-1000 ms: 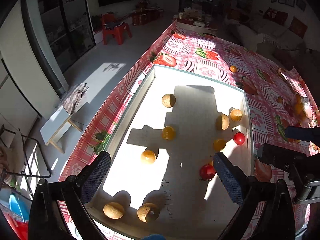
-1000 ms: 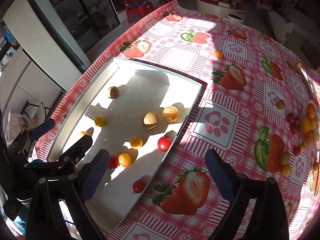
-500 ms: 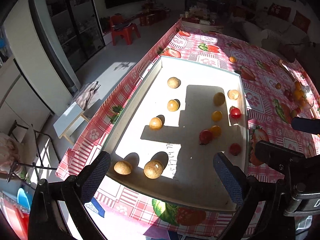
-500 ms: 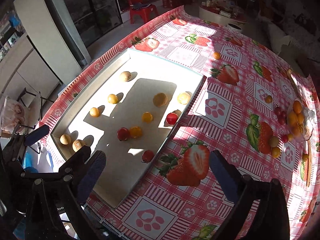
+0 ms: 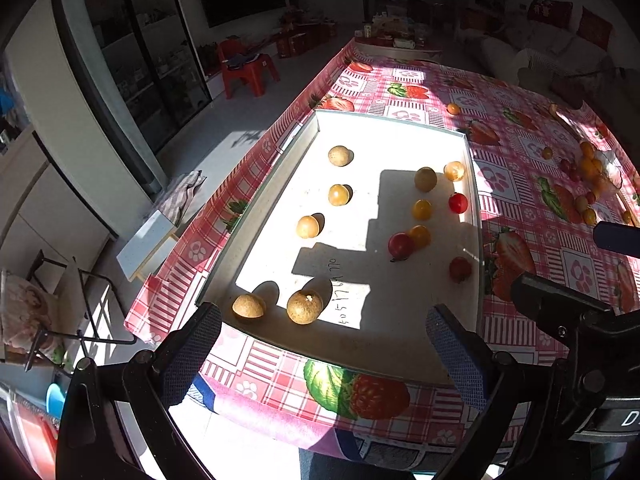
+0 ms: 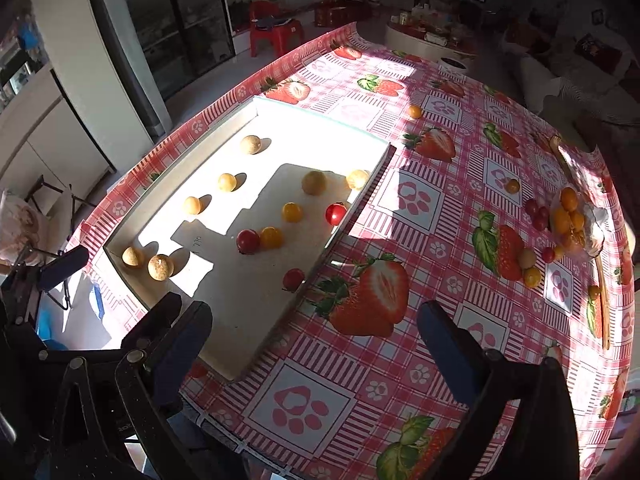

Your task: Organize fruits

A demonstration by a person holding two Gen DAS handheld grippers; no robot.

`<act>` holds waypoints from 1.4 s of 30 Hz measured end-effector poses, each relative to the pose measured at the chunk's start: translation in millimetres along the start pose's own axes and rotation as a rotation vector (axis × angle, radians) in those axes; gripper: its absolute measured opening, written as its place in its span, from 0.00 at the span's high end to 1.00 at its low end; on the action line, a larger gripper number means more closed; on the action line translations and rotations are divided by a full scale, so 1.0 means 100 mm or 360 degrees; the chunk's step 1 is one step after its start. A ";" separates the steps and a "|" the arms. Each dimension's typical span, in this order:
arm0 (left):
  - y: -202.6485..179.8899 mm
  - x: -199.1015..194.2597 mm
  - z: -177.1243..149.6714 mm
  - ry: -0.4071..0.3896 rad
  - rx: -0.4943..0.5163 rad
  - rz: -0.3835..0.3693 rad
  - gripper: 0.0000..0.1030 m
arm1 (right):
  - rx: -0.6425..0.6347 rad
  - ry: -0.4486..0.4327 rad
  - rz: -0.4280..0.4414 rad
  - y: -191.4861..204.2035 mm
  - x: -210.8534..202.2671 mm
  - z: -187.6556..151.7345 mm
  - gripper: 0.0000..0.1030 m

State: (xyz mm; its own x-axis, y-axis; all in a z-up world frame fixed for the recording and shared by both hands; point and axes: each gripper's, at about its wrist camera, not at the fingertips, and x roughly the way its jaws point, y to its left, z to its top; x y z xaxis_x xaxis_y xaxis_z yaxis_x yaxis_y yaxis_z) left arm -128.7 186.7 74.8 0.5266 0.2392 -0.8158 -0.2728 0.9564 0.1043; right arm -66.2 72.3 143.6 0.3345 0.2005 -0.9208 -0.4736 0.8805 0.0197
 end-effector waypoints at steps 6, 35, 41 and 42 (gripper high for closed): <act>-0.02 -0.03 0.00 -0.0008 0.0012 0.0007 0.00 | 0.0007 -0.0005 -0.0005 -0.02 -0.02 -0.02 0.00; -0.05 -0.10 -0.05 -0.0020 0.0049 0.0029 0.00 | 0.0012 -0.0013 -0.0004 -0.01 -0.06 -0.05 0.00; -0.06 -0.10 -0.05 -0.0019 0.0052 0.0027 0.00 | 0.0011 -0.0014 -0.0002 -0.01 -0.06 -0.04 0.00; -0.06 -0.10 -0.05 -0.0018 0.0052 0.0026 0.00 | 0.0008 -0.0015 -0.0003 0.00 -0.07 -0.05 0.00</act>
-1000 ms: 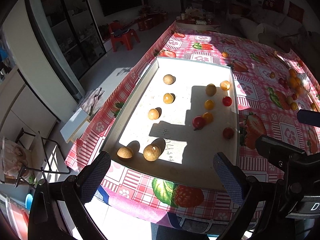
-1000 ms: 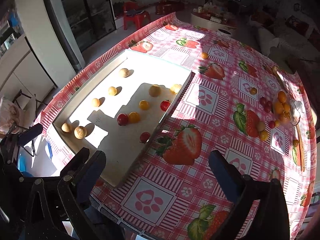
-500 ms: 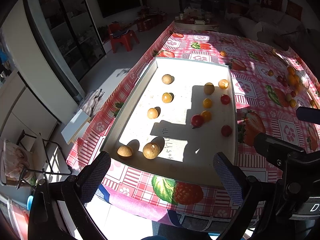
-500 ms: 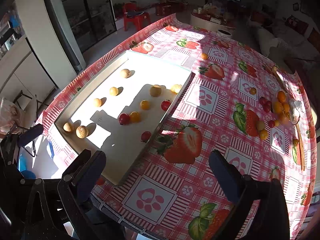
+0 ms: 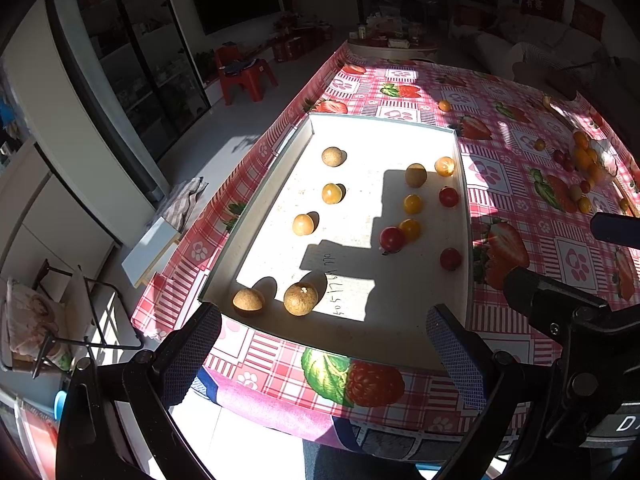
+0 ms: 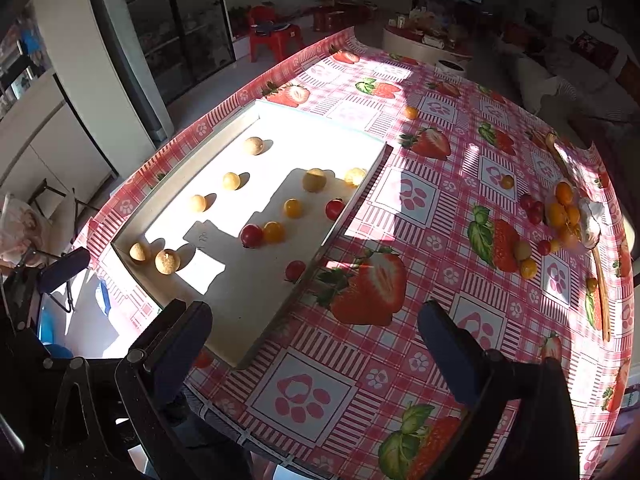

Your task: Organize fruits

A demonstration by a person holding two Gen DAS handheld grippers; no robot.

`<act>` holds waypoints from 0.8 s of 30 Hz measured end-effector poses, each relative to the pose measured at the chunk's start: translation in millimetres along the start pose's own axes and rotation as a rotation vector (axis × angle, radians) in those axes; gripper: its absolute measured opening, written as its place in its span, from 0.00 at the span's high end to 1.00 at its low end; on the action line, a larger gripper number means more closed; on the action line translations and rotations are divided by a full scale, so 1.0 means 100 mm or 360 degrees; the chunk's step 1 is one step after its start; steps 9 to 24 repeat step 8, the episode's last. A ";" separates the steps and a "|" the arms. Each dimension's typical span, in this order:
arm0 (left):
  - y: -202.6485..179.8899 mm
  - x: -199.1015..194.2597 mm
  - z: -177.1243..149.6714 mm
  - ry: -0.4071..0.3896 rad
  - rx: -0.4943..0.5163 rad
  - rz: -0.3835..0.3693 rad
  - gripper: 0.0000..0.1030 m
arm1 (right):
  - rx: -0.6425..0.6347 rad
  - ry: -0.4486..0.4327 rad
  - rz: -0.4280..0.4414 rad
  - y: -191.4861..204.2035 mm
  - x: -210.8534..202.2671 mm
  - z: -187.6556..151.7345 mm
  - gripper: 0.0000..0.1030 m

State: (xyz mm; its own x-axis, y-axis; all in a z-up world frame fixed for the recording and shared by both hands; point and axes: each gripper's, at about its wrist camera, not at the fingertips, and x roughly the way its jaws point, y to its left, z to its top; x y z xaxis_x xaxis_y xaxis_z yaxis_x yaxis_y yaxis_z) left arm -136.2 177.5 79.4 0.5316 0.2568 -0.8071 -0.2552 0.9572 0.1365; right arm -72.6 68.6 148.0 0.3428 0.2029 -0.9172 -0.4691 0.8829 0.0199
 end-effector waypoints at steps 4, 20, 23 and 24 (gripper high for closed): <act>0.00 0.00 -0.01 0.0009 -0.0013 -0.0018 0.00 | 0.0003 0.0001 0.0000 0.00 0.00 0.00 0.00; 0.00 -0.05 -0.02 -0.0050 -0.0022 -0.0049 0.00 | -0.0004 0.0004 0.0001 0.04 -0.01 -0.01 0.00; 0.00 -0.05 -0.02 -0.0050 -0.0022 -0.0049 0.00 | -0.0004 0.0004 0.0001 0.04 -0.01 -0.01 0.00; 0.00 -0.05 -0.02 -0.0050 -0.0022 -0.0049 0.00 | -0.0004 0.0004 0.0001 0.04 -0.01 -0.01 0.00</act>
